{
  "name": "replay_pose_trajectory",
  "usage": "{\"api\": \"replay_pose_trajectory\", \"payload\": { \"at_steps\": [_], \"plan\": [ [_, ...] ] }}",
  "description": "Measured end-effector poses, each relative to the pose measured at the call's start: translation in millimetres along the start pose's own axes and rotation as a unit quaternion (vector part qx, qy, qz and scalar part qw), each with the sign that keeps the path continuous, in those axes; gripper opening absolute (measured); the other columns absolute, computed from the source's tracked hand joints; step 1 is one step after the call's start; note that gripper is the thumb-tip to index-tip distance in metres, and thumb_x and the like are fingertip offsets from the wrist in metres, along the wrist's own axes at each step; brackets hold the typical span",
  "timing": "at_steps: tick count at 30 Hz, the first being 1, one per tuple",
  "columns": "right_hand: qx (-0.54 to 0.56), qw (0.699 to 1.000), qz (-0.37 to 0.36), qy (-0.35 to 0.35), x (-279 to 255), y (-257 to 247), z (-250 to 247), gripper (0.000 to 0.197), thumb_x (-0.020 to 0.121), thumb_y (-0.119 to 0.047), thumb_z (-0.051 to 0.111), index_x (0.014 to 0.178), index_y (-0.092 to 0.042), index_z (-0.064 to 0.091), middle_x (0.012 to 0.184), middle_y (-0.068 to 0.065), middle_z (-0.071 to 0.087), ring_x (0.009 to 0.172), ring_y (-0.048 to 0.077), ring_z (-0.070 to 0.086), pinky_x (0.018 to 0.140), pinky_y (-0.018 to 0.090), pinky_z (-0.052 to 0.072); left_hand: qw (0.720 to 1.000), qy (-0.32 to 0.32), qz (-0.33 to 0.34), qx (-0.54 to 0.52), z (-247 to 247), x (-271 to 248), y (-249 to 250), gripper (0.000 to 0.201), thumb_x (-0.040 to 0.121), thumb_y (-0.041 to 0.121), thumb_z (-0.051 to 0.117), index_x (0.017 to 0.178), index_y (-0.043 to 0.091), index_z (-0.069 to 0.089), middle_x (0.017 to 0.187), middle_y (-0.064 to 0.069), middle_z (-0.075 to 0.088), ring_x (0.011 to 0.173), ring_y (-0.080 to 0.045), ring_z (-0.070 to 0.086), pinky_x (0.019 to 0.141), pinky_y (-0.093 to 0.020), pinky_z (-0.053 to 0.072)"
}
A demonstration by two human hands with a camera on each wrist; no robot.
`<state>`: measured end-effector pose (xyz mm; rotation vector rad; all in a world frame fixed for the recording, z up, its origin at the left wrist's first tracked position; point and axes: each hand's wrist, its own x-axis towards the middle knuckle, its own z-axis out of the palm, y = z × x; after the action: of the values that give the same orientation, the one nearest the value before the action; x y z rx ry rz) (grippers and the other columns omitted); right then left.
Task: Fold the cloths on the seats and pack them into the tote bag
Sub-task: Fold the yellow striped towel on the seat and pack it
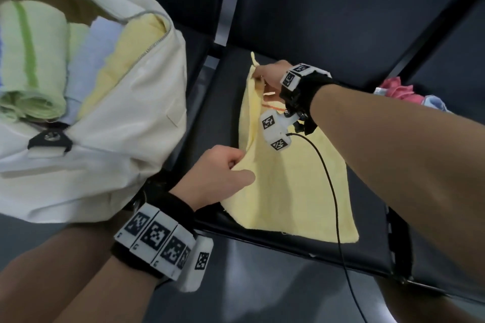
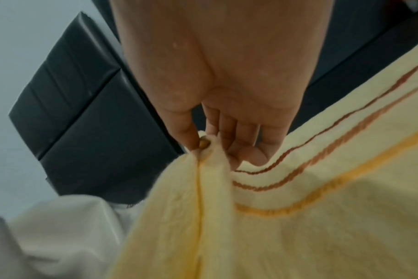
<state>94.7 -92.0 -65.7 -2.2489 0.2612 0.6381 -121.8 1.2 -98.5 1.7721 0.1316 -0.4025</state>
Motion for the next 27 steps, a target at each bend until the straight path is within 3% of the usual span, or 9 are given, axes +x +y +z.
{"api": "replay_pose_trajectory", "payload": {
  "at_steps": [3, 9, 12, 15, 17, 20, 23, 25, 27],
  "plan": [
    [0.039, 0.999, -0.009, 0.009, -0.4, 13.6, -28.3, 0.022, 0.090, -0.020, 0.062, 0.109, -0.009, 0.061, 0.086, 0.006, 0.062, 0.072, 0.018, 0.062, 0.055, 0.026, 0.056, 0.999, -0.010, 0.037, -0.007, 17.8, 3.7, 10.7, 0.029, 0.064, 0.023, 0.058, 0.066, 0.002, 0.039, 0.062, -0.004, 0.034, 0.059, -0.017, 0.032, 0.059, -0.033, 0.027],
    [0.094, 0.995, 0.014, 0.034, 1.5, 52.3, -82.4, 0.011, 0.089, -0.018, 0.062, 0.095, -0.008, 0.062, 0.082, 0.008, 0.065, 0.074, 0.023, 0.065, 0.066, 0.035, 0.057, 0.993, -0.063, 0.052, -0.088, 61.5, 15.8, 18.4, 0.032, 0.062, 0.028, 0.061, 0.080, 0.004, 0.049, 0.075, -0.009, 0.047, 0.070, -0.024, 0.039, 0.067, -0.038, 0.031],
    [0.119, 0.991, 0.033, 0.050, 11.1, 82.7, -104.2, 0.020, 0.086, -0.021, 0.064, 0.102, -0.010, 0.062, 0.081, 0.007, 0.066, 0.073, 0.023, 0.067, 0.063, 0.036, 0.058, 0.990, -0.080, 0.050, -0.100, 87.1, 21.5, 15.5, 0.024, 0.073, 0.015, 0.067, 0.084, 0.006, 0.049, 0.073, -0.007, 0.040, 0.069, -0.023, 0.035, 0.067, -0.037, 0.030],
    [0.145, 0.986, 0.059, 0.062, 27.8, 118.6, -119.4, 0.023, 0.079, -0.022, 0.066, 0.098, -0.008, 0.066, 0.079, 0.008, 0.066, 0.077, 0.027, 0.067, 0.077, 0.046, 0.058, 0.989, -0.110, 0.044, -0.094, 113.2, 23.8, 11.7, 0.022, 0.084, -0.001, 0.069, 0.092, 0.012, 0.053, 0.072, 0.000, 0.043, 0.066, -0.015, 0.042, 0.066, -0.029, 0.040],
    [0.159, 0.983, 0.065, 0.067, 34.3, 139.2, -125.4, 0.014, 0.083, -0.017, 0.063, 0.093, -0.007, 0.066, 0.083, 0.011, 0.068, 0.082, 0.028, 0.068, 0.082, 0.047, 0.057, 0.983, -0.150, 0.034, -0.100, 124.9, 24.3, 8.2, 0.026, 0.087, -0.002, 0.068, 0.104, 0.015, 0.057, 0.088, -0.002, 0.062, 0.083, -0.013, 0.063, 0.083, -0.029, 0.052],
    [0.169, 0.979, 0.075, 0.081, 33.7, 161.3, -130.3, 0.006, 0.089, -0.012, 0.062, 0.091, -0.007, 0.065, 0.081, 0.010, 0.068, 0.074, 0.025, 0.069, 0.076, 0.041, 0.059, 0.978, -0.185, 0.031, -0.091, 130.1, 24.1, 4.0, 0.036, 0.090, -0.001, 0.065, 0.120, 0.016, 0.055, 0.111, -0.006, 0.069, 0.105, -0.014, 0.068, 0.098, -0.035, 0.053],
    [0.174, 0.982, 0.065, 0.032, 31.2, 180.1, -137.7, 0.017, 0.094, -0.011, 0.052, 0.079, -0.011, 0.060, 0.058, 0.002, 0.060, 0.056, 0.018, 0.058, 0.061, 0.032, 0.057, 0.978, -0.191, 0.042, -0.075, 130.1, 26.8, -3.9, 0.039, 0.089, 0.005, 0.068, 0.123, 0.019, 0.056, 0.113, -0.003, 0.069, 0.106, -0.013, 0.068, 0.097, -0.036, 0.054],
    [0.125, 0.990, 0.046, 0.050, 29.3, 190.8, -140.9, 0.008, 0.091, -0.020, 0.058, 0.089, -0.014, 0.062, 0.074, 0.002, 0.066, 0.068, 0.019, 0.063, 0.059, 0.031, 0.057, 0.980, -0.181, 0.047, -0.073, 129.5, 27.2, -10.8, 0.036, 0.084, 0.012, 0.069, 0.118, 0.023, 0.060, 0.109, -0.001, 0.070, 0.103, -0.015, 0.068, 0.091, -0.035, 0.056],
    [0.017, 0.989, 0.000, 0.146, 19.8, 199.7, -137.7, 0.008, 0.083, -0.024, 0.066, 0.088, -0.019, 0.068, 0.082, 0.001, 0.069, 0.073, 0.018, 0.066, 0.069, 0.034, 0.057, 0.987, -0.143, 0.059, -0.046, 128.7, 27.1, -18.5, 0.030, 0.084, 0.012, 0.069, 0.110, 0.027, 0.065, 0.102, 0.003, 0.071, 0.096, -0.013, 0.068, 0.081, -0.030, 0.055]
  ]
}}
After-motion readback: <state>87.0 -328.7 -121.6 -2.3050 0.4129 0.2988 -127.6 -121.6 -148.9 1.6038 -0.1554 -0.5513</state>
